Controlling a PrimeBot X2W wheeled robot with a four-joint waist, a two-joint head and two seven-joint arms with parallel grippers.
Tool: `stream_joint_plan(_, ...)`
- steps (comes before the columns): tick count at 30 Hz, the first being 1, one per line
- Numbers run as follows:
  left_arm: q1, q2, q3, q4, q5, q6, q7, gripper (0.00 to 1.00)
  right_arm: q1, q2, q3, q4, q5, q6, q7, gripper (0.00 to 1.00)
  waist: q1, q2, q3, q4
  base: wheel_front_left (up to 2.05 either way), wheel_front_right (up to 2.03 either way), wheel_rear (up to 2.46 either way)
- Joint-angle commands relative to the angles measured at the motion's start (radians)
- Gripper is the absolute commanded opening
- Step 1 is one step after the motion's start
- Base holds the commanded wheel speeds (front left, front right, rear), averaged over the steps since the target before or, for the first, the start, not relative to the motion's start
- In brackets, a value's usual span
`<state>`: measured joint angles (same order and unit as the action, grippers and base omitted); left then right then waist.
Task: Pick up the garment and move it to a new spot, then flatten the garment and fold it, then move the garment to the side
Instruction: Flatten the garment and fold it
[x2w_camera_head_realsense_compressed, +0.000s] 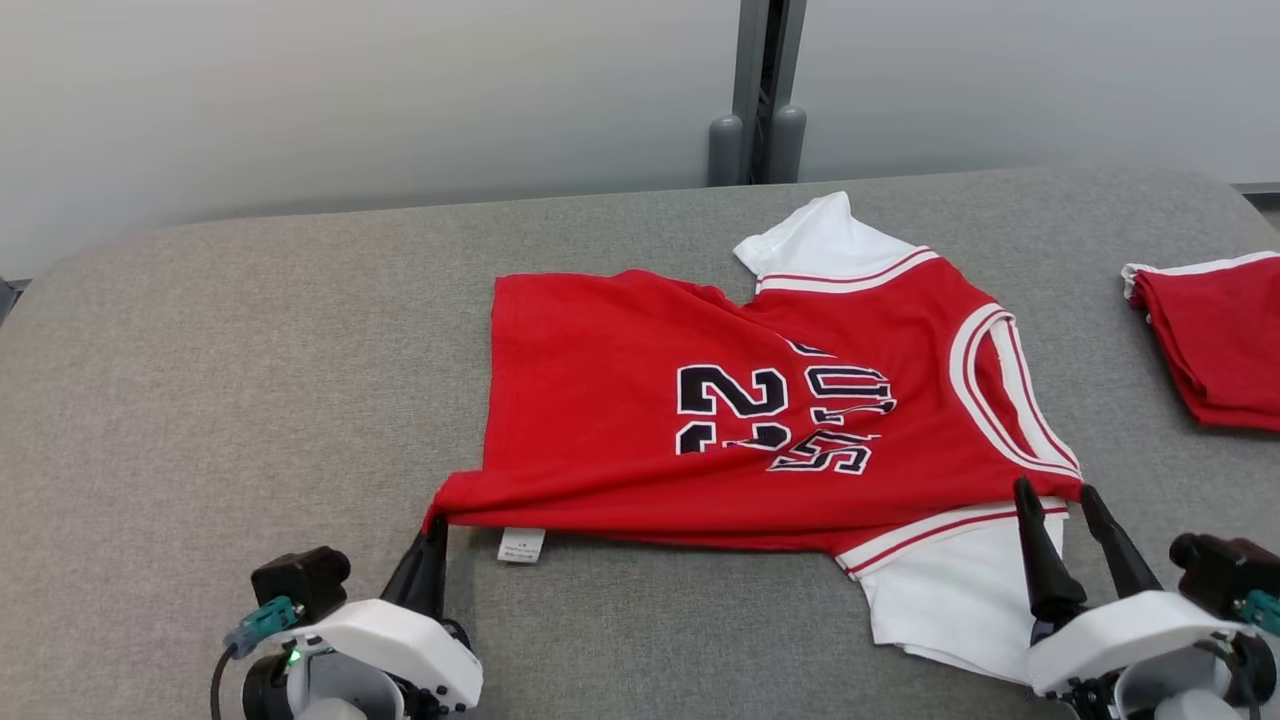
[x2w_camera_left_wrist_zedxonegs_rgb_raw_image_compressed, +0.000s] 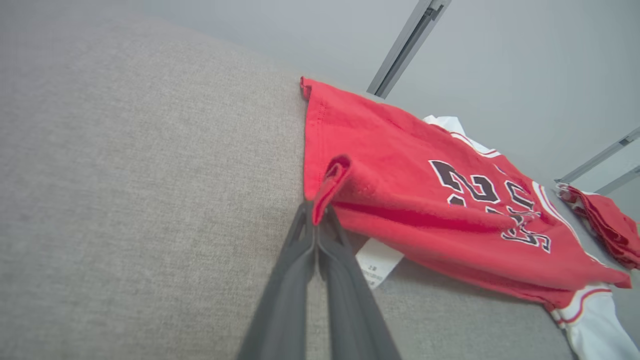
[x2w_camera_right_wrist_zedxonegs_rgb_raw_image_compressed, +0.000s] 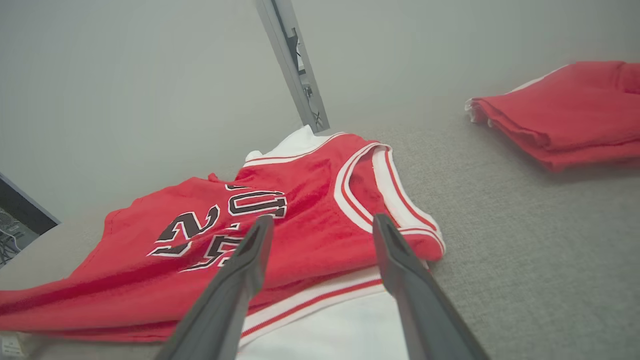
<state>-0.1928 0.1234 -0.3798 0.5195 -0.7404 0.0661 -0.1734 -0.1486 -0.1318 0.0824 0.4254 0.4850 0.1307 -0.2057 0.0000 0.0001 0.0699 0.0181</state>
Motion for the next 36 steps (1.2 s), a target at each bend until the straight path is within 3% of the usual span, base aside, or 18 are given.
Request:
stream_joint_plan(1, -0.013, 0.013, 0.009, -0.012, 0.004, 0.008, -0.008, 0.00, 0.019, 0.001, -0.010, 0.004, 0.002, 0.000, -0.004, 1.00, 0.0000, -0.0001, 0.003, -0.005, 0.00, 0.00, 0.00)
stream_joint_plan(15, 0.038, 0.046, 0.007, -0.136, 0.003, 0.041, 0.019, 0.00, 0.176, 0.068, -0.062, 0.048, 0.049, 0.000, 0.032, 1.00, 0.0000, -0.0001, 0.021, -0.034, 0.00, 0.00, 0.00)
stream_joint_plan(29, 0.030, 0.049, -0.004, -0.151, 0.000, 0.047, 0.028, 0.00, 0.164, 0.080, -0.045, 0.121, 0.071, 0.000, 0.087, 1.00, 0.0000, -0.0001, 0.023, -0.027, 0.00, 0.00, 0.00)
stream_joint_plan(30, 0.030, 0.049, -0.005, -0.151, 0.000, 0.048, 0.029, 0.00, 0.163, 0.081, -0.041, 0.124, 0.073, 0.000, 0.088, 0.94, 0.0000, -0.0001, 0.022, -0.026, 0.00, 0.00, 0.00)
stream_joint_plan(31, 0.031, 0.049, -0.006, -0.151, -0.001, 0.048, 0.029, 0.00, 0.162, 0.082, -0.035, 0.126, 0.075, 0.000, 0.089, 0.47, 0.0000, -0.0001, 0.022, -0.024, 0.00, 0.00, 0.00)
stream_joint_plan(32, 0.032, 0.050, -0.008, -0.151, -0.001, 0.047, 0.031, 0.00, 0.159, 0.083, -0.021, 0.125, 0.072, 0.000, 0.092, 0.15, 0.0000, -0.0001, 0.021, -0.023, 0.00, 0.00, 0.00)
stream_joint_plan(33, 0.033, 0.050, -0.008, -0.151, -0.002, 0.047, 0.032, 0.00, 0.158, 0.084, -0.008, 0.122, 0.070, 0.000, 0.091, 0.00, 0.0000, -0.0001, 0.021, -0.022, 0.00, 0.00, 0.00)
stream_joint_plan(36, 0.037, 0.055, -0.013, -0.151, -0.002, 0.046, 0.037, 0.00, 0.154, 0.079, 0.010, 0.098, 0.096, 0.000, 0.085, 0.00, 0.0000, -0.0001, 0.019, -0.019, 0.00, 0.00, 0.00)
